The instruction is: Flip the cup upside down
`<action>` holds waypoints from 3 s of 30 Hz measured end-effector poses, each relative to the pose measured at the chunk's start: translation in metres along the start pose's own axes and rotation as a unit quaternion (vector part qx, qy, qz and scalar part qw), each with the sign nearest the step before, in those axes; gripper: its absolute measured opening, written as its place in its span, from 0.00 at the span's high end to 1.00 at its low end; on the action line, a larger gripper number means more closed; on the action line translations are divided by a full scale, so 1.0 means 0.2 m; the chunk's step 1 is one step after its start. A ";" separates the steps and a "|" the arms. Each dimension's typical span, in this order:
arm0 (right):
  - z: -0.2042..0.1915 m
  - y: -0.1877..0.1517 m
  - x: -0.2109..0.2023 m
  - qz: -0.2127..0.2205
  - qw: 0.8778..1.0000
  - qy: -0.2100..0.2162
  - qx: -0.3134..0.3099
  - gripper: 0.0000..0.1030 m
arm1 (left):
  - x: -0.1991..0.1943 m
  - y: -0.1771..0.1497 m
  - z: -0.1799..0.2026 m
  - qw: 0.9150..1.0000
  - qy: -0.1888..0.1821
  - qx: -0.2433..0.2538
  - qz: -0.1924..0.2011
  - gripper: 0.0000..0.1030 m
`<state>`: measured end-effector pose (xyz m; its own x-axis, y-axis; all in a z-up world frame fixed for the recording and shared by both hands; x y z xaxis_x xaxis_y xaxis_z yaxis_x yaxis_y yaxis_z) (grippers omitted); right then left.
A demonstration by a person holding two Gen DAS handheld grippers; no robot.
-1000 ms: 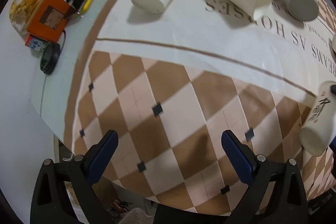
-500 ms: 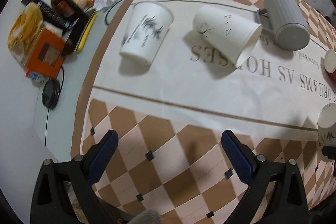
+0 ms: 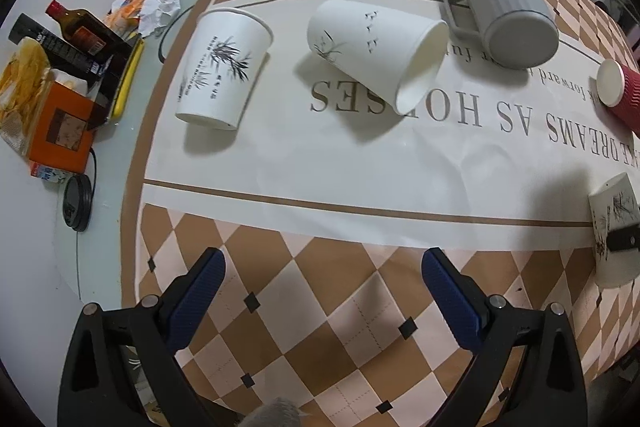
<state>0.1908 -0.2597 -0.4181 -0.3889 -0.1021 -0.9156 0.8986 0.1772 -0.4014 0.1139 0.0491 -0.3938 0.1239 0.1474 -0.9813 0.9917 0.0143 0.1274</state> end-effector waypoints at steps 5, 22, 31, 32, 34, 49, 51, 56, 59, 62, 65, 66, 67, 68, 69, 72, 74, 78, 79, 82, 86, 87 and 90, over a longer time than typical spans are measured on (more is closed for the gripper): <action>-0.06 0.08 -0.04 0.034 0.999 -0.017 -0.016 0.40 | 0.01 0.00 0.04 1.000 -0.024 0.002 -0.008 0.03; -0.11 0.26 -0.48 0.395 0.913 0.071 0.067 0.42 | 0.12 0.22 0.28 0.997 -0.068 0.030 -0.012 0.00; -0.15 0.14 -0.35 0.458 0.884 0.060 0.066 0.42 | 0.17 0.25 0.34 0.997 -0.055 0.043 -0.014 0.00; -0.15 0.11 -0.34 0.460 0.883 0.059 0.065 0.42 | 0.17 0.25 0.34 0.998 -0.054 0.043 -0.015 0.00; -0.17 0.06 -0.32 0.466 0.881 0.053 0.059 0.42 | 0.17 0.22 0.37 0.998 -0.050 0.044 -0.017 0.00; -0.10 -0.18 -0.15 0.425 0.898 0.049 0.099 0.21 | 0.04 0.02 0.41 0.999 -0.038 0.028 0.008 0.00; -0.09 -0.24 -0.16 0.422 0.900 0.041 0.105 0.17 | -0.05 0.00 0.40 0.999 -0.036 0.026 0.022 0.00; -0.05 -0.43 -0.25 0.416 0.898 0.029 0.138 0.08 | -0.29 -0.03 0.39 0.997 -0.043 0.023 0.052 0.00; 0.00 -0.58 -0.34 0.418 0.893 0.009 0.168 0.07 | -0.44 -0.04 0.38 0.996 -0.048 0.026 0.072 0.00; 0.02 -0.75 -0.44 0.418 0.888 -0.005 0.192 0.05 | -0.61 -0.06 0.35 0.994 -0.055 0.030 0.095 0.00; 0.02 -0.91 -0.56 0.425 0.883 -0.012 0.199 0.03 | -0.77 -0.06 0.31 0.991 -0.059 0.032 0.118 0.00; 0.01 -0.97 -0.60 0.427 0.881 -0.012 0.201 0.02 | -0.83 -0.08 0.30 0.990 -0.063 0.033 0.126 0.00; 0.00 -1.01 -0.65 0.430 0.880 -0.013 0.201 0.00 | -0.87 -0.07 0.30 0.989 -0.065 0.033 0.131 0.00; 0.00 -1.06 -0.68 0.433 0.878 -0.014 0.202 0.00 | -0.93 -0.08 0.29 0.988 -0.066 0.033 0.139 0.00; -0.01 -1.11 -0.73 0.436 0.876 -0.017 0.204 0.00 | -1.00 -0.09 0.28 0.986 -0.067 0.034 0.146 0.00; -0.03 -1.24 -0.84 0.440 0.873 -0.025 0.208 0.00 | -1.15 -0.12 0.26 0.984 -0.072 0.034 0.156 0.00; -0.04 -1.32 -0.91 0.441 0.872 -0.026 0.211 0.00 | -1.25 -0.14 0.25 0.983 -0.078 0.035 0.163 0.00; -0.07 -1.46 -1.03 0.434 0.874 -0.031 0.214 0.00 | -1.40 -0.18 0.22 0.981 -0.085 0.040 0.172 0.00; -0.08 -1.49 -1.05 0.432 0.875 -0.029 0.215 0.00 | -1.44 -0.19 0.22 0.980 -0.086 0.042 0.176 0.00; -0.10 -1.59 -1.12 0.438 0.872 -0.030 0.216 0.00 | -1.51 -0.21 0.21 0.978 -0.085 0.049 0.182 0.00; -0.12 -1.68 -1.20 0.444 0.868 -0.031 0.220 0.00 | -1.56 -0.25 0.19 0.979 -0.092 0.048 0.176 0.00; -0.12 -1.70 -1.21 0.445 0.867 -0.032 0.220 0.00 | -1.57 -0.25 0.18 0.979 -0.095 0.048 0.173 0.00; -0.13 -1.75 -1.26 0.450 0.864 -0.036 0.223 0.00 | -1.59 -0.28 0.18 0.979 -0.098 0.050 0.170 0.00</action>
<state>-0.0319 -0.2702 -0.0480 0.5068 -0.1832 -0.8424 0.8262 -0.1757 0.5353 0.0205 -0.0347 -0.0947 0.4424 -0.0660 -0.8944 0.8889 -0.1003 0.4470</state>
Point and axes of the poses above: each gripper's, at about its wrist camera, not at the fingertips, and x roughly the way its jaws point, z to its right, y to its top, the point moved 6 cm from there along x, roughly the way its jaws point, and after that the axes turned 4 degrees about -z, right-handed, at the moved point
